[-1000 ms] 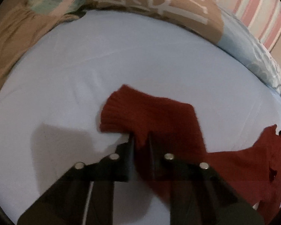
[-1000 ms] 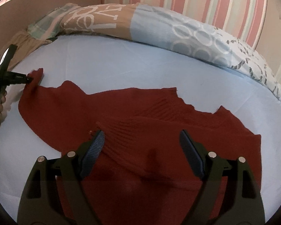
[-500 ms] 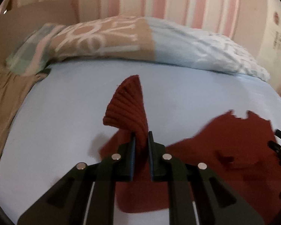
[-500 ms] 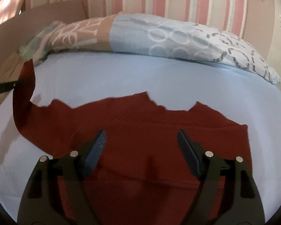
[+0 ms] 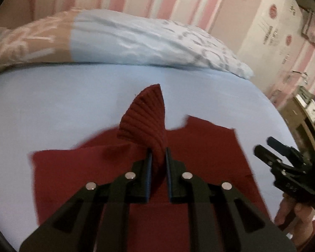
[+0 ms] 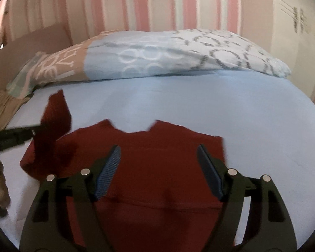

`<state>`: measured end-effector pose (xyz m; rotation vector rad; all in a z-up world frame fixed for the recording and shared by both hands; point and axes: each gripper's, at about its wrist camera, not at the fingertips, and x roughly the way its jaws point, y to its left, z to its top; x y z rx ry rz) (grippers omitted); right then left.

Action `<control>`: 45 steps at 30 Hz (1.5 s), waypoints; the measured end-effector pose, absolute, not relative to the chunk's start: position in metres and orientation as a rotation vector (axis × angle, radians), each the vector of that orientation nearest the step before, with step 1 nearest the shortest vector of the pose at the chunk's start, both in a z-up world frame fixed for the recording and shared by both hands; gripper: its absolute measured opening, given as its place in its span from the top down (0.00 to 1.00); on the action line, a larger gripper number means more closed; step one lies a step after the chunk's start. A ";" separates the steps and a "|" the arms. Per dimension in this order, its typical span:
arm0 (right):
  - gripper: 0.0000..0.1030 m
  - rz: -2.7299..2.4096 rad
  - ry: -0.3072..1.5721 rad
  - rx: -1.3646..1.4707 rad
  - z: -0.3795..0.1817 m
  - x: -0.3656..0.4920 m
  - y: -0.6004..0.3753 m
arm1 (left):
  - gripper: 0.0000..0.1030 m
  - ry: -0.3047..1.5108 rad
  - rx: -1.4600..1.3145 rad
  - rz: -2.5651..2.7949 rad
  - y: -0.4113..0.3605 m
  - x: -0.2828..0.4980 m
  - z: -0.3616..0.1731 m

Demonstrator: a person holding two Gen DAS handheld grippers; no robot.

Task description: Fold small clothes

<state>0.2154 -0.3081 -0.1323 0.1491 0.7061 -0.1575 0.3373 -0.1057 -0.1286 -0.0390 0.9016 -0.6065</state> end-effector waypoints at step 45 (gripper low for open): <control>0.86 -0.085 0.902 0.213 -0.204 0.263 -0.298 | 0.32 0.964 0.113 -0.279 -0.038 0.314 -0.221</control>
